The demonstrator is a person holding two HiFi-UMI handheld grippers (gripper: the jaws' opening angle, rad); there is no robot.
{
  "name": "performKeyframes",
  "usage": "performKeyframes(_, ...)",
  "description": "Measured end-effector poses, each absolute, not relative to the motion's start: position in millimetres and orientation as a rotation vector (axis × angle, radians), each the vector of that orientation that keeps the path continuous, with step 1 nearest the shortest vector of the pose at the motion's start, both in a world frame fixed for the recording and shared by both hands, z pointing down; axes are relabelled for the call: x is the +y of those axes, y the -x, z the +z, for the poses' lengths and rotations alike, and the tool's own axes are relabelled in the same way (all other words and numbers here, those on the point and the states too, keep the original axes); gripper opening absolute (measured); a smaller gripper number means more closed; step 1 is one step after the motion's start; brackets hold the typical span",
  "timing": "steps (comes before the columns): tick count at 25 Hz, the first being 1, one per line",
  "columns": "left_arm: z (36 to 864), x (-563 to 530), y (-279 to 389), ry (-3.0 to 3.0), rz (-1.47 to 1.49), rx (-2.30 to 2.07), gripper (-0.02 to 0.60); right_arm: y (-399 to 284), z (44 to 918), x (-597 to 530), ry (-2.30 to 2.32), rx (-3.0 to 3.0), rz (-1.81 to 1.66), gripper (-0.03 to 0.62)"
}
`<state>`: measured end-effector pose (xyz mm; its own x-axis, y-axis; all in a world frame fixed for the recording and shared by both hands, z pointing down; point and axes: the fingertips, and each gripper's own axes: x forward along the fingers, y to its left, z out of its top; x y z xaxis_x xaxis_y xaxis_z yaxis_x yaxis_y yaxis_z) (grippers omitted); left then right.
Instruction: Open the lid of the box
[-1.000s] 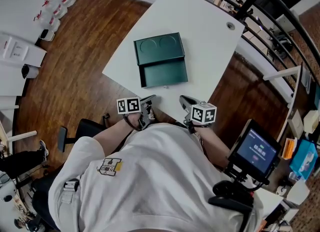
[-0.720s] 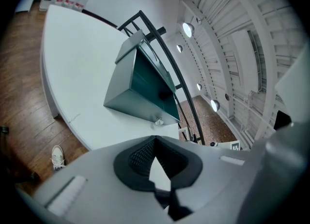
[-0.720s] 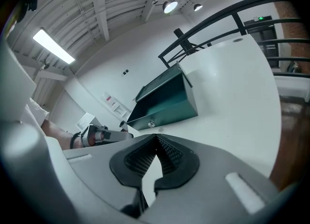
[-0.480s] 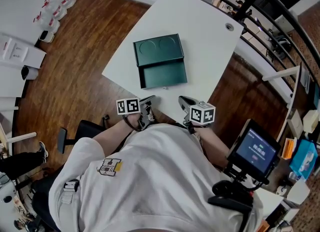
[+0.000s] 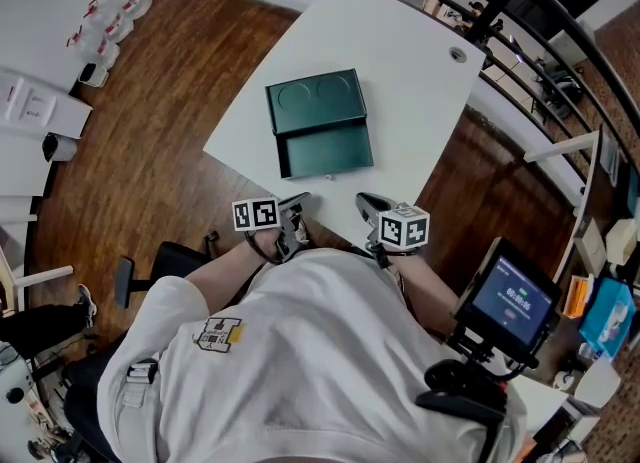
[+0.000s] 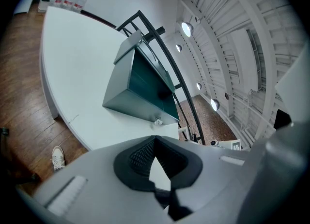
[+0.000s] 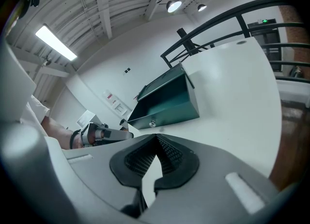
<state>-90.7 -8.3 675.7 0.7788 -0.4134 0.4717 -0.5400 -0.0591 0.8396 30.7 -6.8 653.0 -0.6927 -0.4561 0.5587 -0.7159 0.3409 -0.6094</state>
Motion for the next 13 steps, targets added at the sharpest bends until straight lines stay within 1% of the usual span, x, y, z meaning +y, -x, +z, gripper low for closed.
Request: performKeyframes(13,674.6,-10.9,91.6,-1.686,0.109,-0.761,0.000,-29.9,650.5,-10.0,-1.048,-2.334,1.261,-0.002)
